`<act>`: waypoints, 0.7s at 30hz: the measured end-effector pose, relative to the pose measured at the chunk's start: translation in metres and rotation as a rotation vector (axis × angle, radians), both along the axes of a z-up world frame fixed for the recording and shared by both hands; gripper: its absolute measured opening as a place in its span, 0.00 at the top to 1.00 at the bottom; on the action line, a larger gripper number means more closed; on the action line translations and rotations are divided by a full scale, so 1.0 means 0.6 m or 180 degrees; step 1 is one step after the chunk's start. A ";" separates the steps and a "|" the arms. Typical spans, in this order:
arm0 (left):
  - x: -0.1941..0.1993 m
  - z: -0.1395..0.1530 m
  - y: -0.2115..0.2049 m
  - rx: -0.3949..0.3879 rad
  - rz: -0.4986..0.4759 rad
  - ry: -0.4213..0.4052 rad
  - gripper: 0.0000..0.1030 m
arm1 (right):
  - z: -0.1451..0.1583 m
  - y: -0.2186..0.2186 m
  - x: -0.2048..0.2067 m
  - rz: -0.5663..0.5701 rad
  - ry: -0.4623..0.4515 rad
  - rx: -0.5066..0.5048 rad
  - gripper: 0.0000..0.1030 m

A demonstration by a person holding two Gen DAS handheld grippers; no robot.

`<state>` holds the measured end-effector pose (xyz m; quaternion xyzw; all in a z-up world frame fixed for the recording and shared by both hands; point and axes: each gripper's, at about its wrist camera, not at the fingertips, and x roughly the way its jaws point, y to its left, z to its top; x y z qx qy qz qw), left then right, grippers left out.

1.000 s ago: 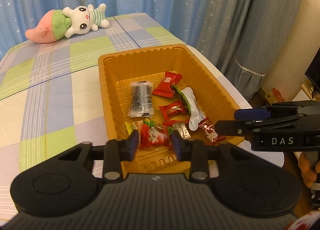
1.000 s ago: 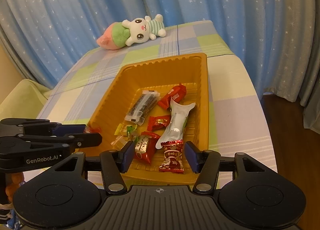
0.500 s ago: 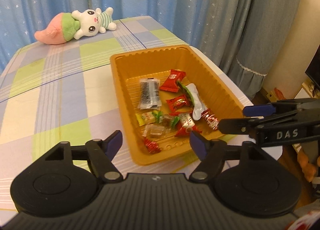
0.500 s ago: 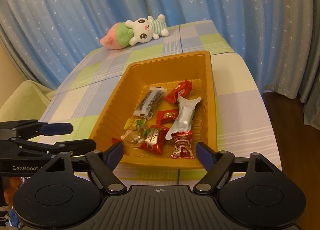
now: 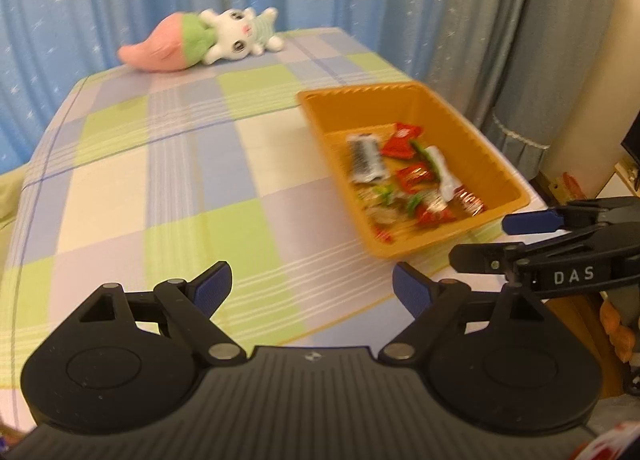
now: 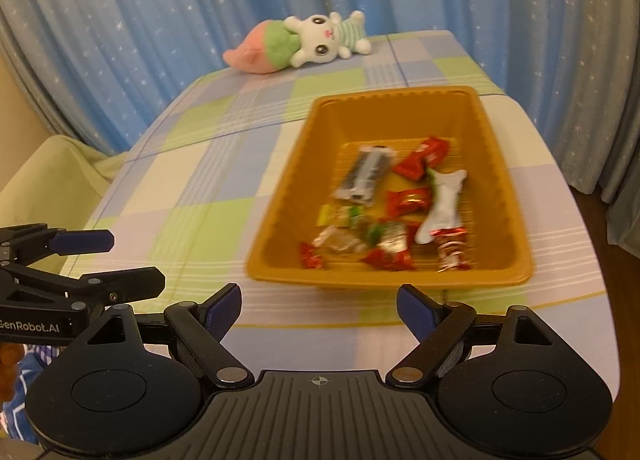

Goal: Organize snacks

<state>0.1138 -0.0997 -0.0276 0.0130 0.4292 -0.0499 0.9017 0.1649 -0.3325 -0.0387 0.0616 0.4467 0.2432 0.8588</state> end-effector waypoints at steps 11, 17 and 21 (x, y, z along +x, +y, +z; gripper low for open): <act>-0.066 0.005 0.105 0.0063 0.0260 0.0141 0.16 | 0.014 0.103 -0.063 -0.0011 0.0023 -0.0054 0.18; -0.098 -0.002 0.146 -0.0013 0.0339 0.0207 0.16 | 0.015 0.143 -0.093 -0.0024 0.0078 -0.0064 0.18; -0.119 -0.007 0.166 -0.0044 0.0382 0.0242 0.16 | 0.013 0.165 -0.110 0.0018 0.0112 -0.0082 0.18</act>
